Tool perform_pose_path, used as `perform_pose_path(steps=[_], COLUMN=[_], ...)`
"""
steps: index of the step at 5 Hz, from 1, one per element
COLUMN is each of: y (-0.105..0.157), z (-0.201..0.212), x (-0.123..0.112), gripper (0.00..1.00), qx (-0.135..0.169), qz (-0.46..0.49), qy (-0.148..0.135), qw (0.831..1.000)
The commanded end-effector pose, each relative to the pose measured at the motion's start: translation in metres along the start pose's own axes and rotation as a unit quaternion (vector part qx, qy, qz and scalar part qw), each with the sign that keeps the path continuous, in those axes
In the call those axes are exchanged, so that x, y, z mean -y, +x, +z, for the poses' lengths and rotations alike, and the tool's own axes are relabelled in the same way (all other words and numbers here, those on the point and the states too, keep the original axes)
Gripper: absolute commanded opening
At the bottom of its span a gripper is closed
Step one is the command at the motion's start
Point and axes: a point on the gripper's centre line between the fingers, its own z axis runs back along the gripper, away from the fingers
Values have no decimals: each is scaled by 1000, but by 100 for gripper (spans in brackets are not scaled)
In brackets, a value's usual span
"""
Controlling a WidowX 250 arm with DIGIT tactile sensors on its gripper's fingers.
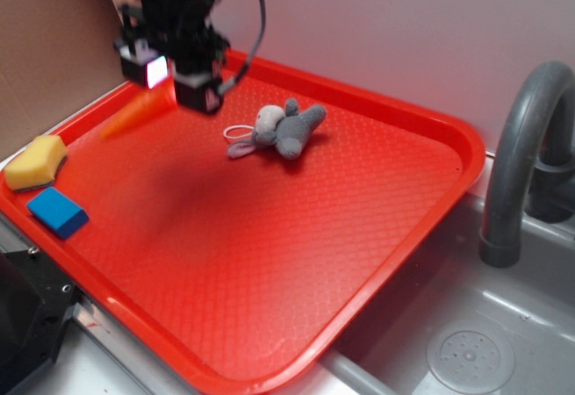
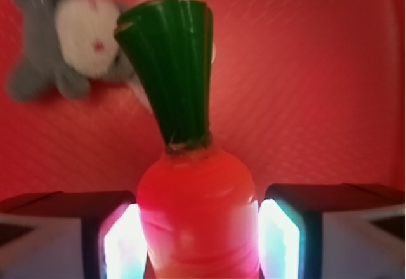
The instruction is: Grab the carrot.
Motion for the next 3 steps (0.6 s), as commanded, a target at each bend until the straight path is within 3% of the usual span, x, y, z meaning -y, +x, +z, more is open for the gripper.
perform_pose_path(steps=[1, 2, 3], y=[-37, -67, -66], z=[103, 110, 101], x=[-30, -39, -37], gripper=[0, 0, 0], qx=[104, 108, 89], qz=[22, 25, 20], qy=[-72, -81, -75], qw=[992, 991, 993])
